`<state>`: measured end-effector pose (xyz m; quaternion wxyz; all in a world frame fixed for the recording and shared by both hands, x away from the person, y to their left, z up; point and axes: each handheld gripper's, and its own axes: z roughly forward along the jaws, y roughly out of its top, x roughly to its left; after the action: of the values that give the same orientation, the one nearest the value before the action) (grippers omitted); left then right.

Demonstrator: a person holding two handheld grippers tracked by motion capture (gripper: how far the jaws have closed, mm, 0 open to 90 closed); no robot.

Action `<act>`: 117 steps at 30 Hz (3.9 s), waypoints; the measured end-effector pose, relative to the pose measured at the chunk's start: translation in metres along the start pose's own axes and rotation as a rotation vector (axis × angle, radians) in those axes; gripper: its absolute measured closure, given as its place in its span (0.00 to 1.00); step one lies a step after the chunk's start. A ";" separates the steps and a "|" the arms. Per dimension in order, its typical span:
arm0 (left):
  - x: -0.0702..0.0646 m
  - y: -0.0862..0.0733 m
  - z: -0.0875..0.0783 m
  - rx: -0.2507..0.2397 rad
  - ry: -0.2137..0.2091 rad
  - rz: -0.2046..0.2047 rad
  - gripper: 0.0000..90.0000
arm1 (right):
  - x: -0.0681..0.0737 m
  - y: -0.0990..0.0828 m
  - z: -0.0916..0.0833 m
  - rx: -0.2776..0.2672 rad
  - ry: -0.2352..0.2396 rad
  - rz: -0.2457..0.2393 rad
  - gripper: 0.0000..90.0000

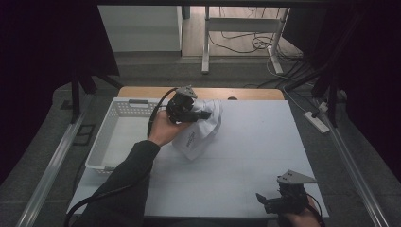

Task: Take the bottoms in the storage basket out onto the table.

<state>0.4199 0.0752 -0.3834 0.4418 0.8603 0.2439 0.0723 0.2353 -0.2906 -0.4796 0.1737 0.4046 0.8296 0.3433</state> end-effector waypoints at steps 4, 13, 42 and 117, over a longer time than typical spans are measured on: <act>0.003 -0.009 0.010 0.011 -0.002 -0.016 0.84 | 0.000 0.000 0.000 0.000 0.000 0.000 0.00; 0.009 -0.025 0.025 0.015 -0.003 -0.039 0.83 | 0.001 0.000 0.000 0.001 -0.001 -0.003 0.00; 0.015 -0.054 0.061 0.114 0.014 -0.088 0.81 | 0.001 0.000 0.000 0.005 0.000 -0.012 0.00; 0.010 -0.061 0.069 0.195 0.066 -0.113 0.51 | 0.003 0.000 0.001 0.013 0.002 -0.029 0.00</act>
<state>0.4305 0.0602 -0.4739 0.3510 0.8813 0.3121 0.0516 0.2341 -0.2878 -0.4802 0.1753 0.3933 0.8377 0.3360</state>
